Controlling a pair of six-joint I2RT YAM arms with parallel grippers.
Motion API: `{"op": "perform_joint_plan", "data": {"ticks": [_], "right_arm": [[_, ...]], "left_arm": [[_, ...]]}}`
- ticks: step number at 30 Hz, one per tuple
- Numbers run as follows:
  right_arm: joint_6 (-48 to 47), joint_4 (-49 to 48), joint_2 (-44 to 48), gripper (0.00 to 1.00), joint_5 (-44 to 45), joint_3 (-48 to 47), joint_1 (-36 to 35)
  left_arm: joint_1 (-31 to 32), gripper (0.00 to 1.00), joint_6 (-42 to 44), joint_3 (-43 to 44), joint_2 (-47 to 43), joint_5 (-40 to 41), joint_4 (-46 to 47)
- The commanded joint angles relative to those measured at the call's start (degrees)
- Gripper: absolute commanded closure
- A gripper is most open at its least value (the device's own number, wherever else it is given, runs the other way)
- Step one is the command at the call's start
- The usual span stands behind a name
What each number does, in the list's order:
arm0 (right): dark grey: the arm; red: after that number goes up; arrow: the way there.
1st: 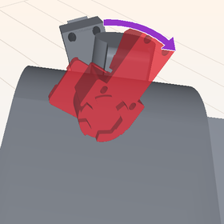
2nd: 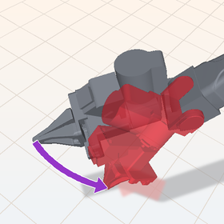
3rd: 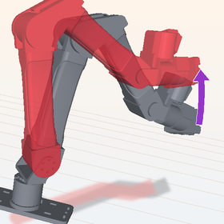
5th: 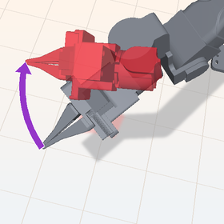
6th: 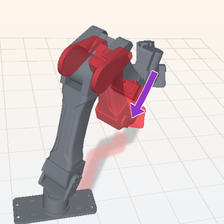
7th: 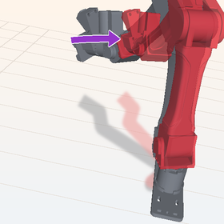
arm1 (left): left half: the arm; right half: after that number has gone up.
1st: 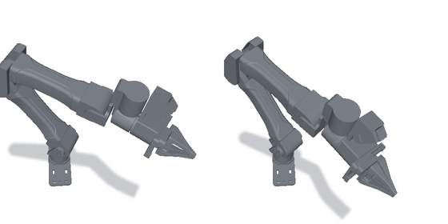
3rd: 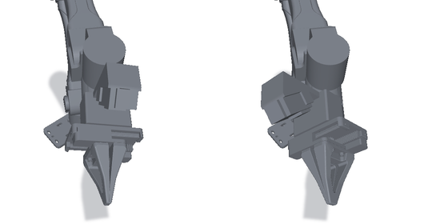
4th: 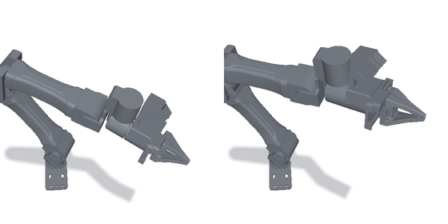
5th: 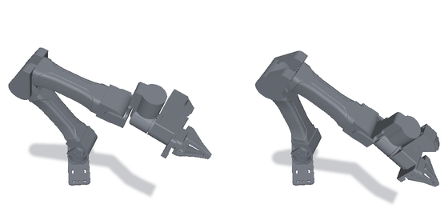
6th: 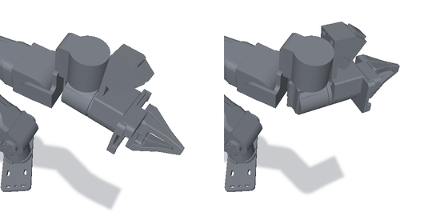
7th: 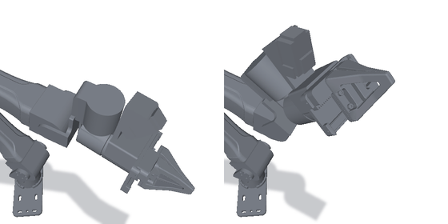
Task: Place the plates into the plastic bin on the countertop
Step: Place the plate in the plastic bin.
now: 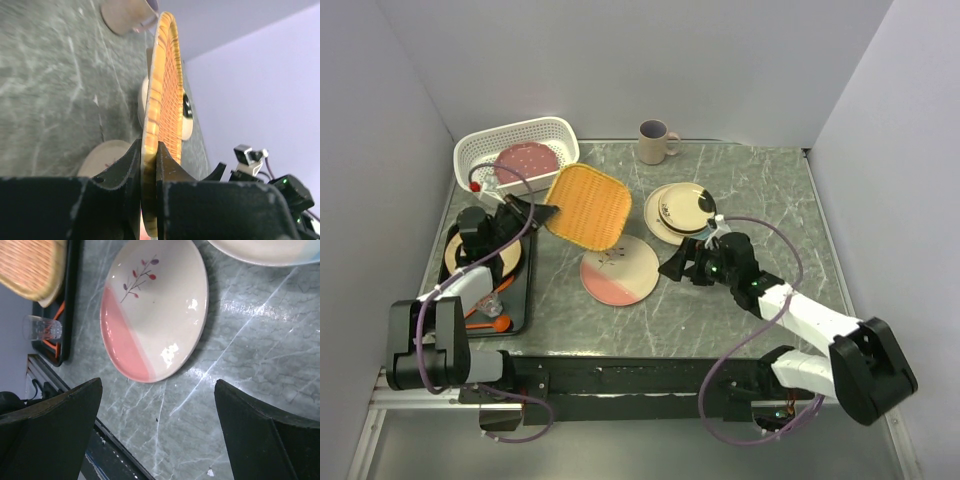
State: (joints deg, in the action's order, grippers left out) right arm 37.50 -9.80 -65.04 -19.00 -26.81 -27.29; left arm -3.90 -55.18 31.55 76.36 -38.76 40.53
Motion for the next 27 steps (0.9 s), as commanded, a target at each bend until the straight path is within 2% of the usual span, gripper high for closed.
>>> {"op": "perform_joint_plan", "data": {"ticks": [1,5,9,19,27], "right_arm": [[-1.28,-3.29,-4.82,0.0,-2.52,-5.44,-0.66],[-1.81,-3.21,-8.35,0.0,-3.93,-7.9,-1.19],[-1.46,-3.91,-9.32,0.0,-4.11,-7.74,-1.8],[-0.84,-4.61,-9.58,0.0,-3.15,-5.1,-3.21],[-2.77,-1.37,-9.58,0.0,-0.86,-6.41,-3.56]], "left_arm": [[-4.35,0.99,-4.06,3.34,-4.28,-0.7,5.35],[-6.29,0.99,-4.24,4.57,-5.61,2.28,2.98],[-7.7,0.99,-5.64,7.81,-3.33,2.91,2.62],[-11.83,0.99,-13.81,11.43,8.18,1.58,13.59],[-13.5,0.99,-15.05,15.82,13.46,2.64,14.4]]}}
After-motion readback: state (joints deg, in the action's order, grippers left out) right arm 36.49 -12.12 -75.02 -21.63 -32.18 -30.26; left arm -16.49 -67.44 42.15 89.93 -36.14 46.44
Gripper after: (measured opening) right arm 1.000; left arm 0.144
